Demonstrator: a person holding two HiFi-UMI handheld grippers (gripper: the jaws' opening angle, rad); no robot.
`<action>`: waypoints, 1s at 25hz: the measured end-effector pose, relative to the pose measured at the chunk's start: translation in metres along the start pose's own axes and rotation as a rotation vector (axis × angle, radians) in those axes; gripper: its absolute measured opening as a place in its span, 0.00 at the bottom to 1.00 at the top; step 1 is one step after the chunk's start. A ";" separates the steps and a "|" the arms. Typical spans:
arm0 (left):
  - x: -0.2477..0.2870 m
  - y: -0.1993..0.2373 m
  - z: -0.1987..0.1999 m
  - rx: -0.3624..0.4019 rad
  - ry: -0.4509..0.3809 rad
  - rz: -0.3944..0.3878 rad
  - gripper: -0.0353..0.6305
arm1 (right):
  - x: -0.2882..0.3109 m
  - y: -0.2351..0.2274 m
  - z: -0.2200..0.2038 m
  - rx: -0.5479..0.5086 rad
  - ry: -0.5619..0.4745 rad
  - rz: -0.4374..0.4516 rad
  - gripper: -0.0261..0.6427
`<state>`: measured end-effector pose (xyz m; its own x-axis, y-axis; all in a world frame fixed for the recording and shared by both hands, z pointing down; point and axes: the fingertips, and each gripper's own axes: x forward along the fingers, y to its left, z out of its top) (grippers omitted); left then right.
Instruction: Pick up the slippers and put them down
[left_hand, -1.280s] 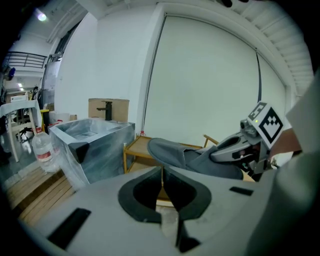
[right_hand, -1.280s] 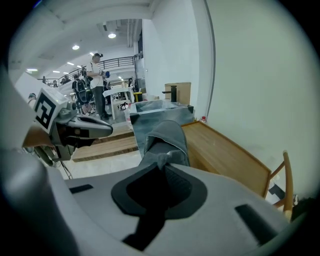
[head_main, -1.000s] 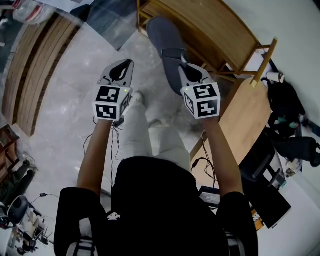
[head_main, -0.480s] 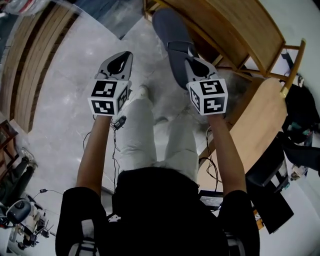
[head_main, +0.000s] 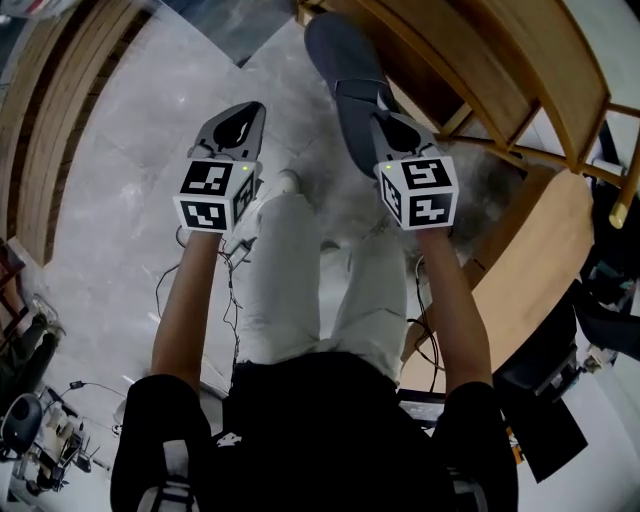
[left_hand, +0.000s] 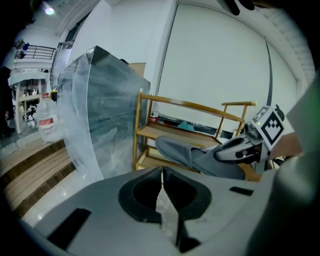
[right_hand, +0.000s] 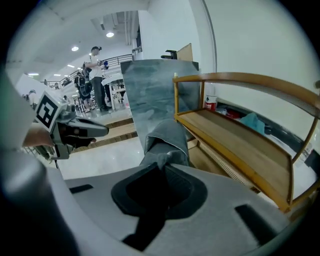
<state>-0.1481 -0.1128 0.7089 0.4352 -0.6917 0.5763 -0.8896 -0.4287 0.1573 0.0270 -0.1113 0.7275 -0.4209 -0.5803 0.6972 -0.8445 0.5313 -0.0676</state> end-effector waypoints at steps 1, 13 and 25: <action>0.006 0.002 -0.006 0.002 -0.001 0.001 0.07 | 0.007 -0.001 -0.005 -0.002 0.000 0.001 0.07; 0.064 0.038 -0.062 0.045 -0.039 0.040 0.07 | 0.079 -0.010 -0.056 -0.013 -0.040 0.011 0.07; 0.110 0.053 -0.114 0.072 -0.097 0.049 0.07 | 0.131 -0.021 -0.111 -0.040 -0.074 -0.008 0.07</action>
<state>-0.1632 -0.1459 0.8720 0.4060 -0.7644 0.5008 -0.8994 -0.4315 0.0706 0.0269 -0.1296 0.8995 -0.4386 -0.6281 0.6427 -0.8346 0.5499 -0.0322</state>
